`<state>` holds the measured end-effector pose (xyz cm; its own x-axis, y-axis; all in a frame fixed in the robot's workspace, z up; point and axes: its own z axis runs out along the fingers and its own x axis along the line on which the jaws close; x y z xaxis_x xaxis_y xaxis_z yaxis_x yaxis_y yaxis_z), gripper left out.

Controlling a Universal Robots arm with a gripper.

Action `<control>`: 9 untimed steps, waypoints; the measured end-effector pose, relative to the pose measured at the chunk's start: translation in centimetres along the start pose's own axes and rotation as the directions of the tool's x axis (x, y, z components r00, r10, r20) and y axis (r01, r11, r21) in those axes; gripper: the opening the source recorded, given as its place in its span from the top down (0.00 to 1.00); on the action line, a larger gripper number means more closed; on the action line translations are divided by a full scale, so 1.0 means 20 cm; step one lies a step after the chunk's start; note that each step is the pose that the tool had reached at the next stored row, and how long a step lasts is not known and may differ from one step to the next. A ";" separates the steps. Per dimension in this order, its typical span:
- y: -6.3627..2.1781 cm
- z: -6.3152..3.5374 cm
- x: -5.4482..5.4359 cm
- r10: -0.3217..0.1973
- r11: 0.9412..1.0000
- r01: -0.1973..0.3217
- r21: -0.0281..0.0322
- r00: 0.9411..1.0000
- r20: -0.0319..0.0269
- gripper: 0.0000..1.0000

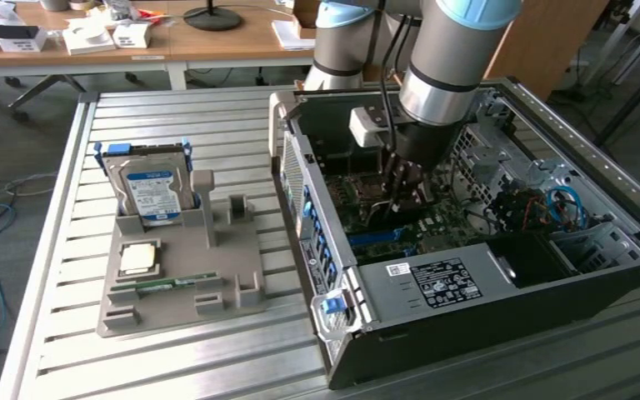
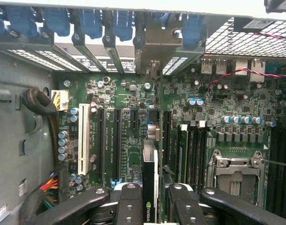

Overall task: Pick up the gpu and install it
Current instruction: 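Insert the gpu into the slot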

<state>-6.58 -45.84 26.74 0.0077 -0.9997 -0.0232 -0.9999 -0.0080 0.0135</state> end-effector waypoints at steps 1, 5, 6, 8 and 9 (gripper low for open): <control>0.001 0.003 0.00 0.000 1.000 0.000 0.000 1.000 0.000 0.74; 0.003 0.014 0.00 0.000 1.000 0.000 0.000 1.000 0.000 0.74; 0.004 0.016 0.00 0.000 1.000 0.000 0.000 1.000 0.000 0.74; 0.004 0.019 0.00 0.000 1.000 0.000 0.000 1.000 0.000 0.74; 0.004 0.022 0.00 0.000 1.000 0.000 0.000 1.000 0.000 0.74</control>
<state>-6.67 -45.84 26.31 0.0077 -0.9997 -0.0234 -0.9999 -0.0080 0.0134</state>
